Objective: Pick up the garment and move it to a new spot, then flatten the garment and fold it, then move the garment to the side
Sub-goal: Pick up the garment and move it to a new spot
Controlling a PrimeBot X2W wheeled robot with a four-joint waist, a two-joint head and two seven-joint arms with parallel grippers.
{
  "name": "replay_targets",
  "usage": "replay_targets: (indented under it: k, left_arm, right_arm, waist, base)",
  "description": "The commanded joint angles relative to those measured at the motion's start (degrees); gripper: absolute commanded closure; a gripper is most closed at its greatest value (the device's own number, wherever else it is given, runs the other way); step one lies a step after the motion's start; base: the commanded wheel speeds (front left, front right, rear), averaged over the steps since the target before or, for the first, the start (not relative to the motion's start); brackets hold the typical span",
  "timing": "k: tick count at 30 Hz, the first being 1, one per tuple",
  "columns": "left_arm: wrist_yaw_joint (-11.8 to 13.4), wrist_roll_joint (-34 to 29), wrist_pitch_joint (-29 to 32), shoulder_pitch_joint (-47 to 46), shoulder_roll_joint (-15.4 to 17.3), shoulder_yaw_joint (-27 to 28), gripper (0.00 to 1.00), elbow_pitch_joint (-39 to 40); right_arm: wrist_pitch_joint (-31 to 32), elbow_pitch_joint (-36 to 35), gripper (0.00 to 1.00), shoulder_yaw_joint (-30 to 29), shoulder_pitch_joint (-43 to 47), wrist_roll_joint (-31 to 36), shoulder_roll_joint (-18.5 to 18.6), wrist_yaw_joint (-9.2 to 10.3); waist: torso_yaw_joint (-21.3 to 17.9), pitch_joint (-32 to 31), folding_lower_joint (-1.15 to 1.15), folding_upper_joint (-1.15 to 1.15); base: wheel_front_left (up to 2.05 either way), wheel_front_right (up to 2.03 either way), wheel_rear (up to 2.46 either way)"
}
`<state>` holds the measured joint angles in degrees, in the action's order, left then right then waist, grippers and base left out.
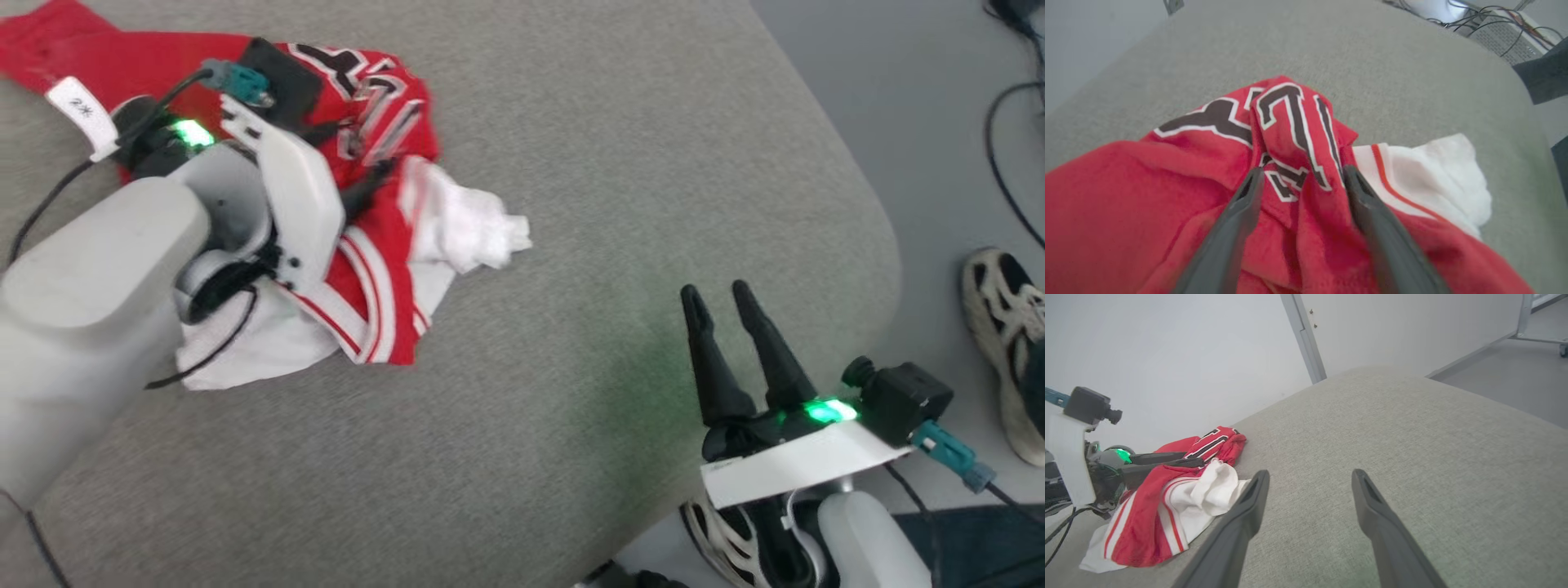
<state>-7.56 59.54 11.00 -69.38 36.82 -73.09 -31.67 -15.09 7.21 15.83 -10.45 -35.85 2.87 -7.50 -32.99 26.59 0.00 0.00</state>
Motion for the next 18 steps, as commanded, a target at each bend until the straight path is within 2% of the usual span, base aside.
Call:
replay_targets:
  k: [1,10,13,14,18]
  left_arm:
    - [0.2,0.3,-1.9,-0.8,-0.5,-0.2,0.0,1.8]
    - [0.2,6.3,-13.9,1.5,-1.3,0.2,0.0,6.3]
    - [0.2,9.5,-19.3,5.3,-1.6,0.4,0.0,5.6]
    - [0.2,12.2,-22.5,8.5,-2.0,1.0,0.0,4.3]
    - [0.2,17.0,-25.7,15.6,-3.2,3.0,0.0,1.9]
  right_arm:
    - [-0.1,0.6,0.0,-1.0,-1.1,1.7,0.0,0.02]
    - [-0.1,4.1,0.0,-4.9,-3.6,11.0,0.1,0.02]
    - [-0.1,5.6,0.0,-6.7,-4.2,15.0,0.1,0.02]
    - [-0.1,6.6,0.0,-8.1,-4.4,17.2,0.1,0.02]
    - [-0.1,8.0,0.0,-11.2,-4.4,21.1,0.1,0.02]
  waist:
    - [2.9,-1.7,0.0,0.0]
    - [13.3,-6.1,0.0,0.0]
    - [17.7,-8.2,0.0,0.0]
    - [20.5,-9.4,0.0,0.0]
    - [25.8,-11.8,0.0,0.0]
  base:
    - [0.0,0.0,0.0]
    - [0.0,0.0,0.0]
    - [0.0,0.0,0.0]
    - [0.0,0.0,0.0]
    - [0.0,0.0,0.0]
